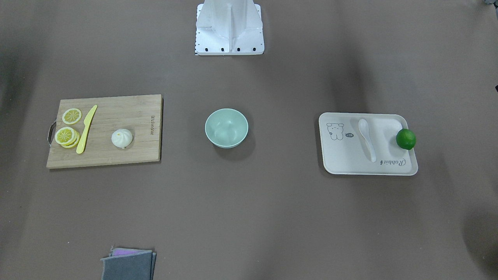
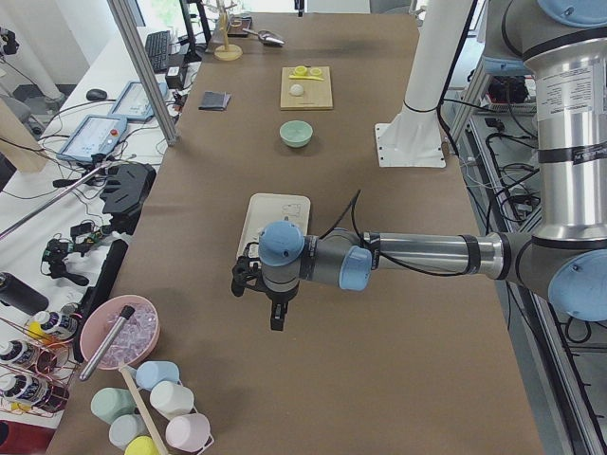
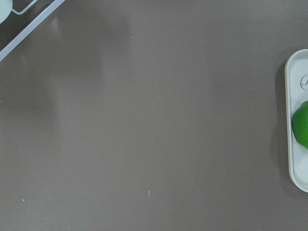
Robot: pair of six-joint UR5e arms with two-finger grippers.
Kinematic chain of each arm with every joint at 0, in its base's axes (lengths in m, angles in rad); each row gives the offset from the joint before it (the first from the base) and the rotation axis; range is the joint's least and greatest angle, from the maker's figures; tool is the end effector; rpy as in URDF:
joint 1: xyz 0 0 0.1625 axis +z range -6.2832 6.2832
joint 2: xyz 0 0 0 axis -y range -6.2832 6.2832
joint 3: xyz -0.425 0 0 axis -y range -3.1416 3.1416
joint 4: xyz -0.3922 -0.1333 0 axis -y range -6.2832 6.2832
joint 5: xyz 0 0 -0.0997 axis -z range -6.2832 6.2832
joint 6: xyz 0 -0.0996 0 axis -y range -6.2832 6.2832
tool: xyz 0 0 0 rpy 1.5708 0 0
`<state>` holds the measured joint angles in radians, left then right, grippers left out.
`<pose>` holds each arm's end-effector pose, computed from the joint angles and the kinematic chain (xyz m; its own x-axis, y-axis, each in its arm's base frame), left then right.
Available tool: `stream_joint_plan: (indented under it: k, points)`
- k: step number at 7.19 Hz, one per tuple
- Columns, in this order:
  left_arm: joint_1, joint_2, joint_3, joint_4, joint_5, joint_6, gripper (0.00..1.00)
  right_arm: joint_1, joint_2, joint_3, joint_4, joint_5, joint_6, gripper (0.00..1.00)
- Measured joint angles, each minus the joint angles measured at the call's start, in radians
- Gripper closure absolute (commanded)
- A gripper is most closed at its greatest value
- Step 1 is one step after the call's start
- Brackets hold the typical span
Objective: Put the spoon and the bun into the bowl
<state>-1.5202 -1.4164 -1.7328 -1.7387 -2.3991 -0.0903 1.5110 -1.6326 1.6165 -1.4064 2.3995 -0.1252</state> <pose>-0.0378 -0.4392 0.6284 0.6705 0.0733 -0.7383 0.0107 0.9940 0.1085 0.0314 -0.4772 0.6448 0.6555 -0.2712 0.7048 0.1421 0.9609 0.2376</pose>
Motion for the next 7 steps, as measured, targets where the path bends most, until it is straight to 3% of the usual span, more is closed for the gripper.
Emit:
stream_joint_plan:
  k: [5, 7]
  points:
    - [0.0, 0.0, -0.029, -0.014, -0.004, -0.044, 0.02, -0.001, -0.025, -0.002, 0.076, 0.024, 0.006, 0.0]
    - [0.0, 0.012, -0.039, -0.077, -0.006, -0.07, 0.02, -0.003, -0.024, 0.0, 0.079, 0.028, 0.006, 0.0]
